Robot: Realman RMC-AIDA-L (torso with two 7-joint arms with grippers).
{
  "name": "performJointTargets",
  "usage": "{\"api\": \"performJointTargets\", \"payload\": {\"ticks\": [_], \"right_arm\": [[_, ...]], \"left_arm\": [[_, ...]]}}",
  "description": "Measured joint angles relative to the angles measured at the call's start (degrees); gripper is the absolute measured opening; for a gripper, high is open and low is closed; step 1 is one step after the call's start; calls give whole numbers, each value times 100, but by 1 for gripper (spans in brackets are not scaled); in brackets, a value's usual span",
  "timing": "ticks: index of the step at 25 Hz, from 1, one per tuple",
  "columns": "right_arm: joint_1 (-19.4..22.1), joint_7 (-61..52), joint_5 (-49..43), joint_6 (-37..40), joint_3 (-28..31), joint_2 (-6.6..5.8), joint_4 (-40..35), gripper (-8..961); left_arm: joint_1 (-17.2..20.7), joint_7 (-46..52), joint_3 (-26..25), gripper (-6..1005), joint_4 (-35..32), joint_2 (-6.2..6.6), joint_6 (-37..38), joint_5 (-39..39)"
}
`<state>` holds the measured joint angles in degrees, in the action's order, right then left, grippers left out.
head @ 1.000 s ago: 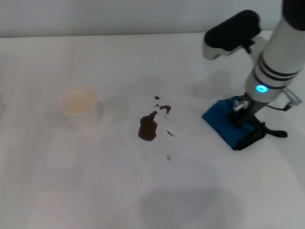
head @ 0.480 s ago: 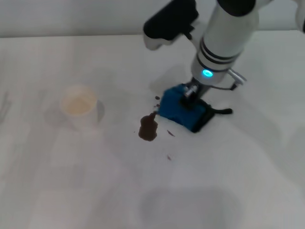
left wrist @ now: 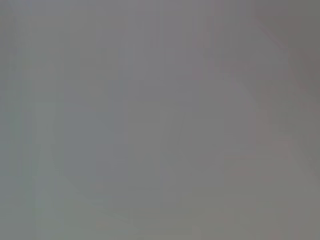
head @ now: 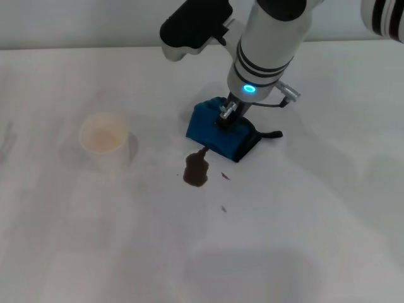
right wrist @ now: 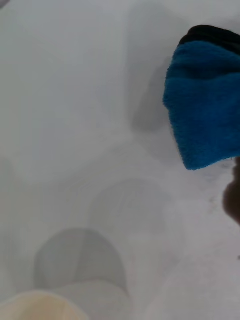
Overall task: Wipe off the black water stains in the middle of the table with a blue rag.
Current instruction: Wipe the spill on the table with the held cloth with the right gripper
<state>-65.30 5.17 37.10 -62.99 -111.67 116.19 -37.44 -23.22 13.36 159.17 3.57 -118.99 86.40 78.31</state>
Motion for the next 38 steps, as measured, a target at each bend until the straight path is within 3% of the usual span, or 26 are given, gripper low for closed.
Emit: {"api": "performJointTargets", "payload": {"ticks": [10, 16, 20, 31, 38], "right_arm": [[5, 469, 553, 266, -97, 0, 444, 62], [-122, 591, 1393, 266, -850, 0, 404, 62], [-113, 830, 1869, 183, -1022, 0, 291, 62], [-24, 921, 2158, -396, -1156, 0, -473, 60], [25, 918, 2151, -27, -1172, 0, -101, 60]], "left_arm": [[-70, 0, 0, 887, -31, -2, 0, -139], [-76, -1, 0, 888, -115, -1, 0, -146], [-69, -52, 0, 888, -147, -6, -1, -150], [-15, -143, 0, 887, -252, -1, 2, -149], [-14, -146, -1, 886, -252, -1, 72, -149]]}}
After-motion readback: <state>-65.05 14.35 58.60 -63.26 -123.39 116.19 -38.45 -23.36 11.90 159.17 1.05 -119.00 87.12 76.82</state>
